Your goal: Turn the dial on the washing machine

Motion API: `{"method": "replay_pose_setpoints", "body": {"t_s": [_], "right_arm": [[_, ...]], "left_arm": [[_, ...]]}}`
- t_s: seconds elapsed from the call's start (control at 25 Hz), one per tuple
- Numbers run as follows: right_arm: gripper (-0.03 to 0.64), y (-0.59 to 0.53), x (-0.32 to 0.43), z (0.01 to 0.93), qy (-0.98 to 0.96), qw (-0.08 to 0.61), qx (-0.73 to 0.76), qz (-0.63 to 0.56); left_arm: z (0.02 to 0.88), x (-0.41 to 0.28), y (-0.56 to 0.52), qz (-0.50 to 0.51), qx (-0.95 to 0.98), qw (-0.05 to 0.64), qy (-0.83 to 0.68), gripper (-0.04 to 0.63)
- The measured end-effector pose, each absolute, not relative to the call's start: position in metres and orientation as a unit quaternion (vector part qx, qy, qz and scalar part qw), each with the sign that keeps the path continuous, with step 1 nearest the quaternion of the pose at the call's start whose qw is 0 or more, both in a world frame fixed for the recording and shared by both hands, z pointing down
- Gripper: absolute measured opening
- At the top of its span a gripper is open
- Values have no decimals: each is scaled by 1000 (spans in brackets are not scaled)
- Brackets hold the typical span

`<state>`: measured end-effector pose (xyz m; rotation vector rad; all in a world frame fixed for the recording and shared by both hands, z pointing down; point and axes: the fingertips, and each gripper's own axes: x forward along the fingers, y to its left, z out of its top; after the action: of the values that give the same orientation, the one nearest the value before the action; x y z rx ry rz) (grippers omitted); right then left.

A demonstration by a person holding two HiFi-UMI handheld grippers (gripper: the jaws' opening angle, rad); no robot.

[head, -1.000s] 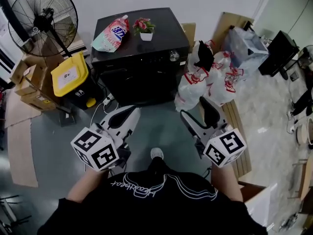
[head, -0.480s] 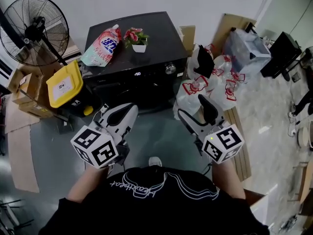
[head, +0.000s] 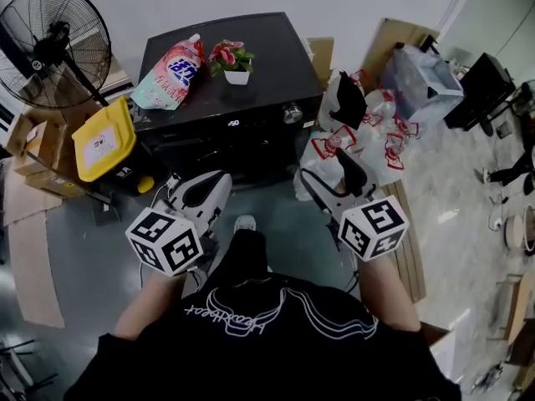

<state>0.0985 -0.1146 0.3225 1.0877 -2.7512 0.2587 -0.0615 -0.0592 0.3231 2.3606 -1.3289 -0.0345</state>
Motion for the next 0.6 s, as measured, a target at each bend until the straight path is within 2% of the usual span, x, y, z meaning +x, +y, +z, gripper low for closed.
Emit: {"method": "replay_pose_setpoints", "body": {"t_s": [0.6], "right_arm": [[333, -215, 69, 388, -900, 136, 408, 65]], "left_arm": [[383, -91, -147, 17, 842, 236, -486, 5]]}}
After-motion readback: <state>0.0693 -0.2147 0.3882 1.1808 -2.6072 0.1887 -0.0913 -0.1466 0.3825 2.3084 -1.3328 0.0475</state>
